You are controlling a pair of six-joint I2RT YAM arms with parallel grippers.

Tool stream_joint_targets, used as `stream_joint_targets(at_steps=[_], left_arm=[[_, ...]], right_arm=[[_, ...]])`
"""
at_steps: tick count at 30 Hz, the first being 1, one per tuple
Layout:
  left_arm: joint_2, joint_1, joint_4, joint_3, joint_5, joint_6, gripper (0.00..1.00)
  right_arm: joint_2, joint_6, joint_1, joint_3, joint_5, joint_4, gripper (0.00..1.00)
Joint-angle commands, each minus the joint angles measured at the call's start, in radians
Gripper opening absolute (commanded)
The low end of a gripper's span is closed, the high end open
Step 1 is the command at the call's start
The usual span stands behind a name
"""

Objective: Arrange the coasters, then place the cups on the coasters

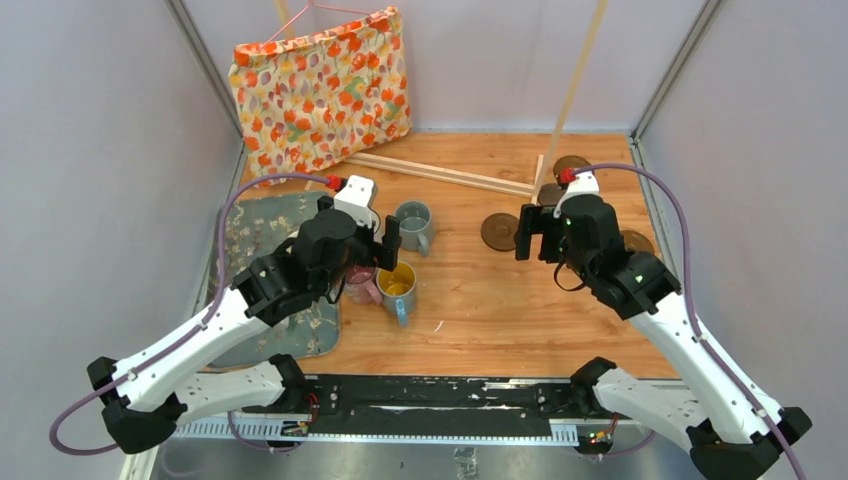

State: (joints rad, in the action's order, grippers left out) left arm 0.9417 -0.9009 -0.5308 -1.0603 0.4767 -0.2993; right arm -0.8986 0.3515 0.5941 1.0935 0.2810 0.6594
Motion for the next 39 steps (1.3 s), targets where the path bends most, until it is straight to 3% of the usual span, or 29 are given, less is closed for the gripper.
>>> stream_joint_targets(at_steps=[1, 17, 24, 39], left_arm=[[-0.012, -0.007, 0.002, -0.026, 0.027, 0.012, 1.00], [-0.126, -0.006, -0.029, 0.027, 0.087, 0.086, 1.00], [-0.148, -0.004, -0.031, 0.045, 0.065, 0.103, 1.00], [-0.119, 0.112, -0.082, 0.055, -0.099, 0.149, 1.00]], right_arm=[[0.036, 0.014, -0.010, -0.031, 0.043, 0.017, 1.00], [-0.024, 0.077, -0.012, -0.044, 0.159, 0.021, 1.00], [-0.101, 0.097, -0.035, -0.070, 0.103, 0.019, 1.00], [-0.306, 0.148, -0.254, -0.133, -0.097, -0.155, 1.00]])
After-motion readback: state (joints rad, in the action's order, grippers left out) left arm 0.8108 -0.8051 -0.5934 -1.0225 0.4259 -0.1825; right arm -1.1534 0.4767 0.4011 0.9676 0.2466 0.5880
